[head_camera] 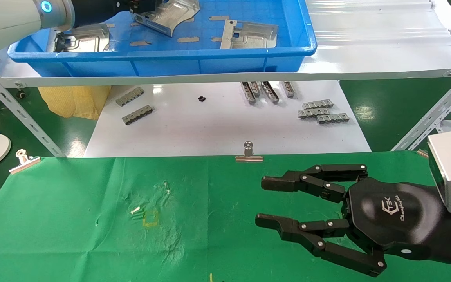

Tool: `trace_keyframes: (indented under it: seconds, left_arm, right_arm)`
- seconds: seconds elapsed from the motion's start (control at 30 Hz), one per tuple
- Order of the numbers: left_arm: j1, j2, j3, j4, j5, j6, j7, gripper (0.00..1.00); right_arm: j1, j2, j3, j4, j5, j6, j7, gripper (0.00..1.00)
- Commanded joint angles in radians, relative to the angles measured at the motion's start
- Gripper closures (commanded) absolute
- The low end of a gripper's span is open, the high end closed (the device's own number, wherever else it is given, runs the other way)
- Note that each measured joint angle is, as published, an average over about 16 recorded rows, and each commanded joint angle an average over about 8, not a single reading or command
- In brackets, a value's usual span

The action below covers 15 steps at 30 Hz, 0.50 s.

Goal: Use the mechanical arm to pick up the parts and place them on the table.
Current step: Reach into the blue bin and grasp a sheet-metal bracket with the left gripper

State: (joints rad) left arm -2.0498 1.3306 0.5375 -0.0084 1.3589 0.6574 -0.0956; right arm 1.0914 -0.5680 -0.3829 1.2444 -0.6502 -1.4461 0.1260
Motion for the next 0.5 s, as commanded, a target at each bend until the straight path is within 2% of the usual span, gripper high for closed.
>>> trace_keyframes:
  seconds: [0.03,0.5]
  left_arm:
    - [0.001,0.001,0.0,-0.001,0.0,-0.003,0.0,1.0]
    - [0.014,0.005,0.01,-0.007,0.013,-0.015,-0.011,1.0]
  right_arm:
    - [0.0,0.0,0.0,0.0,0.0,0.0,0.0,0.0]
    - [0.0,0.0,0.0,0.0,0.0,0.0,0.0,0.0]
